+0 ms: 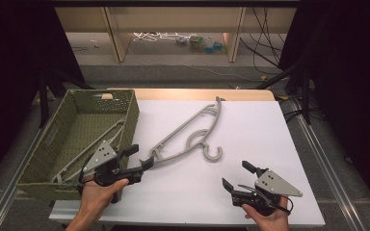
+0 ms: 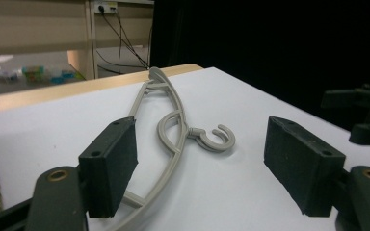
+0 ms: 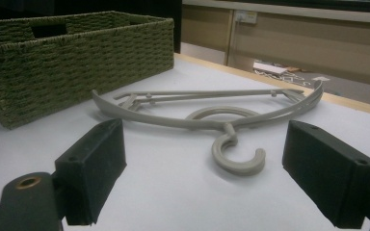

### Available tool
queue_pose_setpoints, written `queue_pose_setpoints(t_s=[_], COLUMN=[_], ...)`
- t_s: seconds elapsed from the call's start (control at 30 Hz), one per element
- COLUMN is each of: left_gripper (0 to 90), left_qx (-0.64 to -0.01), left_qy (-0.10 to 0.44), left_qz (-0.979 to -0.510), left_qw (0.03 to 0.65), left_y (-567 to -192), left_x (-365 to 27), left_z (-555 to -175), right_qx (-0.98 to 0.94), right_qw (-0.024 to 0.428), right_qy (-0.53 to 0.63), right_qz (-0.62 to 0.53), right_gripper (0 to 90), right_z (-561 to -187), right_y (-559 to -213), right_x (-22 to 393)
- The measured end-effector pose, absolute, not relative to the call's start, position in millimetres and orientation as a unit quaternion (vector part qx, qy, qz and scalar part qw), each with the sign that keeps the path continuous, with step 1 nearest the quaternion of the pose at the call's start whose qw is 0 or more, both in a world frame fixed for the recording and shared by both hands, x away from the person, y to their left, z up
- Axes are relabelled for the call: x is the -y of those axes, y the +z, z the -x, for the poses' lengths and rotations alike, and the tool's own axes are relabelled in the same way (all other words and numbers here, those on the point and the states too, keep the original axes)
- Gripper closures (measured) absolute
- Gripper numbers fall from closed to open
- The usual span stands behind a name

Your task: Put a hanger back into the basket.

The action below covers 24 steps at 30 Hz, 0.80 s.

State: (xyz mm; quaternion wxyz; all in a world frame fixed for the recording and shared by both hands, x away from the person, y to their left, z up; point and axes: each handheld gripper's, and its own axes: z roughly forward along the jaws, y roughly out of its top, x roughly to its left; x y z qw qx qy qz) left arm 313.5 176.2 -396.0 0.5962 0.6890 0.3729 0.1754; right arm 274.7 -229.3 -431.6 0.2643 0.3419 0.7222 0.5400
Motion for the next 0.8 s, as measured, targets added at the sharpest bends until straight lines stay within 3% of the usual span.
queue_pose_setpoints(t_s=[0.23, 0.8], left_gripper=[26.8, 19.7], left_qx=[-0.353, -0.327], left_qy=[0.192, 0.164], left_qz=[-0.696, -0.741], left_qw=[0.594, 0.564], left_y=[-399.0, -405.6], left_x=[-177.1, -135.8], left_z=[-316.4, -328.3], right_qx=[-0.719, -0.722], right_qw=[0.264, 0.258], right_qy=[0.545, 0.542], right_qz=[-0.341, -0.343], right_gripper=[16.1, 15.9], right_z=[-275.4, -274.4], right_y=[-432.3, -432.2], right_x=[228.9, 229.4])
